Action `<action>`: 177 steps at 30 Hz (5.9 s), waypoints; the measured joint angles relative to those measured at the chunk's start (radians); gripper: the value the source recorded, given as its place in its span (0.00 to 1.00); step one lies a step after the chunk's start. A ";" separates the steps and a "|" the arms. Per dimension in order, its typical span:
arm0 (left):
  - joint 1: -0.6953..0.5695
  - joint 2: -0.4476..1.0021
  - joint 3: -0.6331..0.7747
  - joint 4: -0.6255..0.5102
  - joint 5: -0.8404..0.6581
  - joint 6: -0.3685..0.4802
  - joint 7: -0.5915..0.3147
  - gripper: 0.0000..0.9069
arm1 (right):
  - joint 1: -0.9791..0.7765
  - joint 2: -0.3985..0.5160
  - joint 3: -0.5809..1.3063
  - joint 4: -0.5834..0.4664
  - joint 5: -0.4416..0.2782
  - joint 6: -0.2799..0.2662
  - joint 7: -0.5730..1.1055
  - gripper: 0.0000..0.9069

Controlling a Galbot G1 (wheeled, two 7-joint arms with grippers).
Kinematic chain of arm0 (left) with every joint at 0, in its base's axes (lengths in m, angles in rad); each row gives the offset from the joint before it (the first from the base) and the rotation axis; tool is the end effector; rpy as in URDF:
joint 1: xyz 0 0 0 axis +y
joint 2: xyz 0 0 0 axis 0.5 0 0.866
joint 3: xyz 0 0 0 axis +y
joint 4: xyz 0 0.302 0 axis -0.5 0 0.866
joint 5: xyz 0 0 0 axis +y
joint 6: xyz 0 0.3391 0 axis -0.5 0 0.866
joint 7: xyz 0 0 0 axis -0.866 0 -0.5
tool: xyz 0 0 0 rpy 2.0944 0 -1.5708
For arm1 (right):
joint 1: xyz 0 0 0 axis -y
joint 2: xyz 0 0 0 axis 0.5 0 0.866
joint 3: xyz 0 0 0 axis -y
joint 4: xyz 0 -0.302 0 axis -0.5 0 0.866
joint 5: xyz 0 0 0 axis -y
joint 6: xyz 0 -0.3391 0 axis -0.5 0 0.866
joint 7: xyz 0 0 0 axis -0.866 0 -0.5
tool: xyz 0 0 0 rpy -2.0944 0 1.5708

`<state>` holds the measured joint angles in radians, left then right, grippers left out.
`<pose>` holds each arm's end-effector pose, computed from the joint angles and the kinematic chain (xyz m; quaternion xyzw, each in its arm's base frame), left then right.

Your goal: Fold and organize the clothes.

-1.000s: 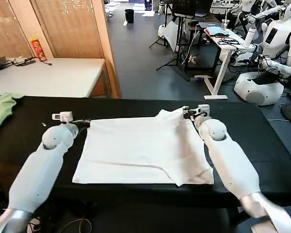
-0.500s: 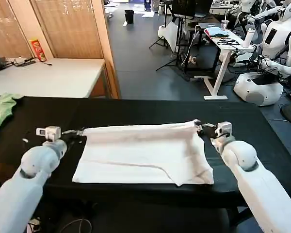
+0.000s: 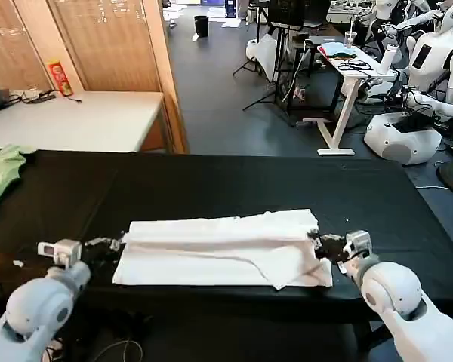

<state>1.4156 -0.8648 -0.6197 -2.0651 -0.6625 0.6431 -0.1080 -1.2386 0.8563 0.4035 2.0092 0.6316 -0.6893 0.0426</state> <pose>0.2452 0.1134 -0.1899 -0.0612 -0.9575 -0.0636 0.2745 0.2720 -0.0758 -0.1989 0.1488 -0.9413 0.0774 0.2931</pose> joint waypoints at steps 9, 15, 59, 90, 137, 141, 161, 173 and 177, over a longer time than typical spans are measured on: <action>0.044 -0.028 -0.004 0.007 0.036 0.002 0.004 0.97 | -0.055 0.003 0.036 0.044 0.004 -0.025 0.013 0.97; 0.053 -0.041 -0.007 -0.003 0.057 0.009 0.002 0.97 | -0.117 -0.007 0.103 0.106 0.026 -0.047 0.013 0.97; -0.256 -0.200 0.053 0.311 -0.002 -0.017 0.030 0.00 | 0.221 0.325 -0.029 -0.313 -0.123 0.150 0.166 0.06; -0.173 -0.148 -0.010 0.229 -0.015 -0.102 0.052 0.97 | -0.041 0.250 0.146 0.029 -0.041 0.122 0.082 0.97; -0.019 -0.137 -0.064 0.257 0.505 -0.293 0.108 0.00 | -0.107 0.262 0.190 0.088 -0.076 0.138 0.071 0.97; 0.005 -0.068 -0.107 0.277 0.544 -0.334 0.106 0.00 | -0.109 0.271 0.188 0.090 -0.082 0.138 0.072 0.97; -0.038 -0.350 0.323 -0.019 0.433 -0.191 0.027 0.00 | -0.191 0.315 0.252 0.137 -0.151 0.138 0.068 0.97; -0.117 -0.525 0.549 0.016 0.383 -0.186 0.014 0.00 | -0.203 0.327 0.250 0.127 -0.174 0.145 0.048 0.97; -0.132 -0.552 0.557 0.046 0.412 -0.204 0.021 0.00 | -0.199 0.327 0.244 0.123 -0.177 0.146 0.047 0.97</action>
<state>1.2834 -1.4165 -0.0622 -2.0193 -0.2501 0.4395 -0.0874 -1.4374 1.1832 0.6474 2.1317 0.4551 -0.5430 0.0895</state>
